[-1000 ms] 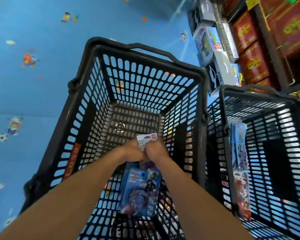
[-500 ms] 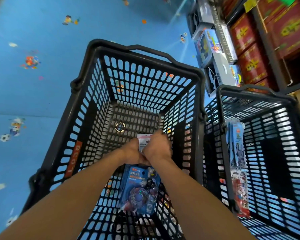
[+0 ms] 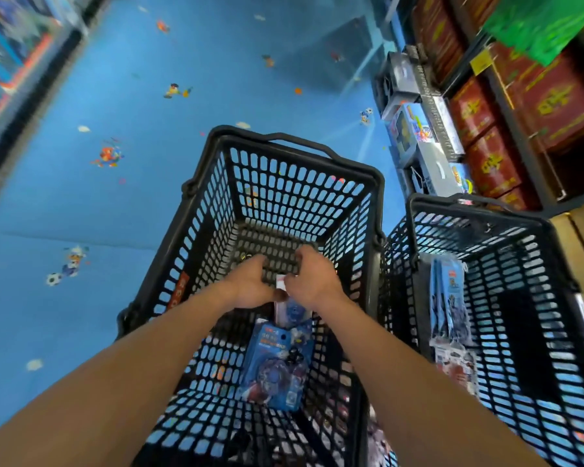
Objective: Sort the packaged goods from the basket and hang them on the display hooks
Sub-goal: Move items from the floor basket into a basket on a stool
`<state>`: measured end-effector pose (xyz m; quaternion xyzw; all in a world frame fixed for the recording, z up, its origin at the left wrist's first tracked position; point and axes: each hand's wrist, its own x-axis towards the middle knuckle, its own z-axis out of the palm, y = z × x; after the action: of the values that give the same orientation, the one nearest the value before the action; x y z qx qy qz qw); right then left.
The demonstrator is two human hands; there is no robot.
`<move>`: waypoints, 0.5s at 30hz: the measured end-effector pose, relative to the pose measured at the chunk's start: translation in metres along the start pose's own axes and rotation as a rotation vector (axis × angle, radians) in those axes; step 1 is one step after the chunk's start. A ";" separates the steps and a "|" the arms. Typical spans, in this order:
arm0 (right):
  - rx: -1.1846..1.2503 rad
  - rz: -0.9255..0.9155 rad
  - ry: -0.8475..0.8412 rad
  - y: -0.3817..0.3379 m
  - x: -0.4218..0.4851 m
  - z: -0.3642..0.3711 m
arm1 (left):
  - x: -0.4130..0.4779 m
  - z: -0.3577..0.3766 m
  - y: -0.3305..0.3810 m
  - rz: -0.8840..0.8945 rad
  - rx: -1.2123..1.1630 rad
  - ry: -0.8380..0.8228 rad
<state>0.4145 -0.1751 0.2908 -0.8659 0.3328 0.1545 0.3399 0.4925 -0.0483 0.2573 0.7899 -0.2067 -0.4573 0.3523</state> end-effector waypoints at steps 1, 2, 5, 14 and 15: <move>0.000 -0.035 -0.008 -0.001 -0.007 -0.005 | -0.009 -0.002 0.008 0.028 -0.005 0.013; -0.003 -0.074 -0.014 -0.002 -0.016 -0.010 | -0.016 -0.004 0.010 0.056 0.023 0.025; -0.014 -0.203 -0.018 -0.004 -0.047 -0.028 | -0.045 -0.005 0.022 0.060 0.066 0.067; 0.017 -0.468 0.037 0.041 -0.200 -0.107 | -0.207 0.055 0.107 0.042 0.257 0.359; 0.033 -0.474 0.017 0.054 -0.221 -0.116 | -0.229 0.070 0.121 0.059 0.292 0.373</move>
<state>0.2214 -0.1807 0.4576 -0.9154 0.1254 0.0577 0.3782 0.3176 -0.0060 0.4566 0.8969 -0.2249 -0.2583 0.2798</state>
